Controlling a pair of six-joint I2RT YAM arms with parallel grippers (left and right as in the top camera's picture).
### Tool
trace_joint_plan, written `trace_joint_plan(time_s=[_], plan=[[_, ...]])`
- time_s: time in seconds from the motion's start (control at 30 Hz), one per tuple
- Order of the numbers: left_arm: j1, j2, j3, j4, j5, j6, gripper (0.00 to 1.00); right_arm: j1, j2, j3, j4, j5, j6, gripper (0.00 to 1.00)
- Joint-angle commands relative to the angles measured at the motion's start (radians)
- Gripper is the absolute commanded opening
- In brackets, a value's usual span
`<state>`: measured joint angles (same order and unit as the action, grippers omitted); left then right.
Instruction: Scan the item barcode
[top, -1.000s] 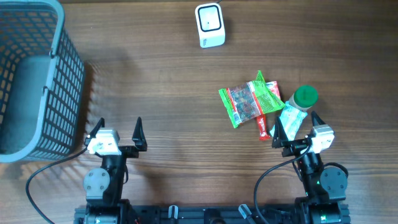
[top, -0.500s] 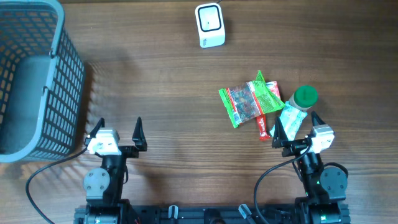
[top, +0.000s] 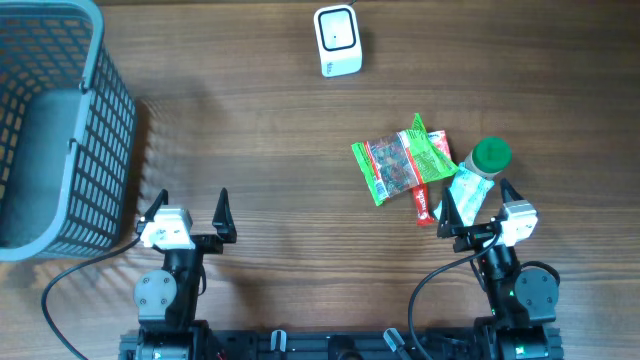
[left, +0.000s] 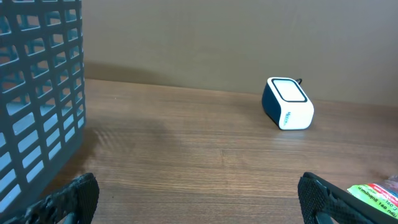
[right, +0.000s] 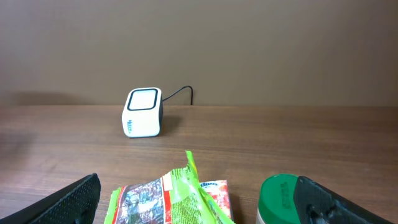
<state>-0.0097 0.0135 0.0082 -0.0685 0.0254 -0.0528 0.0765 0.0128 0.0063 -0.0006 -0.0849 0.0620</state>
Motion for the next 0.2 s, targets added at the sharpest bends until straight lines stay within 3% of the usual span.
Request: trace_joint_plan(time_s=[0.0, 0.17], plan=[[0.007, -0.007, -0.003, -0.007, 0.019, 0.019, 1.00, -0.006, -0.009, -0.001, 0.003, 0.010, -0.009, 1.00], [0.007, -0.007, -0.003, -0.007, 0.019, 0.019, 1.00, -0.006, -0.009, -0.001, 0.003, 0.010, -0.010, 1.00]])
